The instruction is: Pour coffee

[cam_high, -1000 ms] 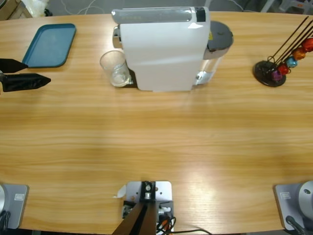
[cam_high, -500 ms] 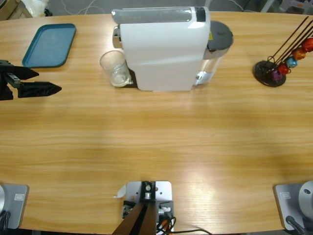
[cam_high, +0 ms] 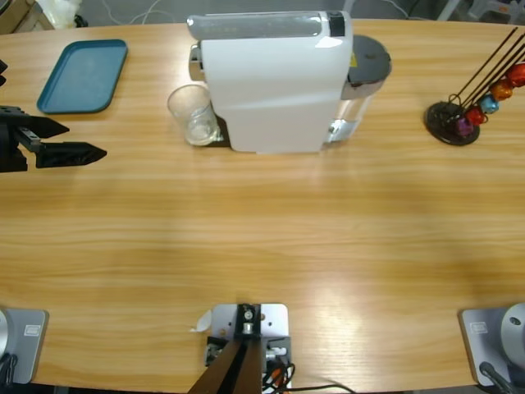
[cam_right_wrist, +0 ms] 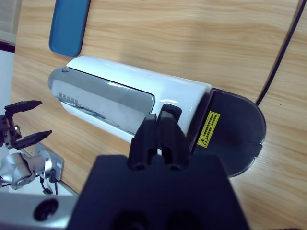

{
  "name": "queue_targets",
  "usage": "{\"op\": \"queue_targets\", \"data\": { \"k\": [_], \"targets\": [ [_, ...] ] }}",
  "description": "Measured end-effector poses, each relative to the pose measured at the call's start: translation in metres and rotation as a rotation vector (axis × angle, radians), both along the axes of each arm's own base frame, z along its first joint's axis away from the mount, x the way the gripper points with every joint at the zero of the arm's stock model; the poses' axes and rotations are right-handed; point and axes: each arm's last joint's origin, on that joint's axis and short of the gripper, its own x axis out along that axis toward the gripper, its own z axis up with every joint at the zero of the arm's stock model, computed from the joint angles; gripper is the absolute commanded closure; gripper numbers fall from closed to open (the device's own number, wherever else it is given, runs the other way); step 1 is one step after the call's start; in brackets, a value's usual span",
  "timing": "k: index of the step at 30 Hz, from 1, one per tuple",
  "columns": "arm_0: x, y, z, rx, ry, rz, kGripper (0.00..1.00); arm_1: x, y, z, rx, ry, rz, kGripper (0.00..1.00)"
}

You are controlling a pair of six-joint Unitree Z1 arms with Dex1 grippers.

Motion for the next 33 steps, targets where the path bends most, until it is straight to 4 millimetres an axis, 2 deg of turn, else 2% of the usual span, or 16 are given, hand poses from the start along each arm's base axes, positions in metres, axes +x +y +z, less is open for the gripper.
{"op": "queue_targets", "data": {
  "k": [33],
  "targets": [
    [0.002,-0.001,-0.004,0.001,-0.004,0.002,0.0,-0.002,0.004,-0.016,-0.022,0.04,0.012,1.0]
  ]
}}
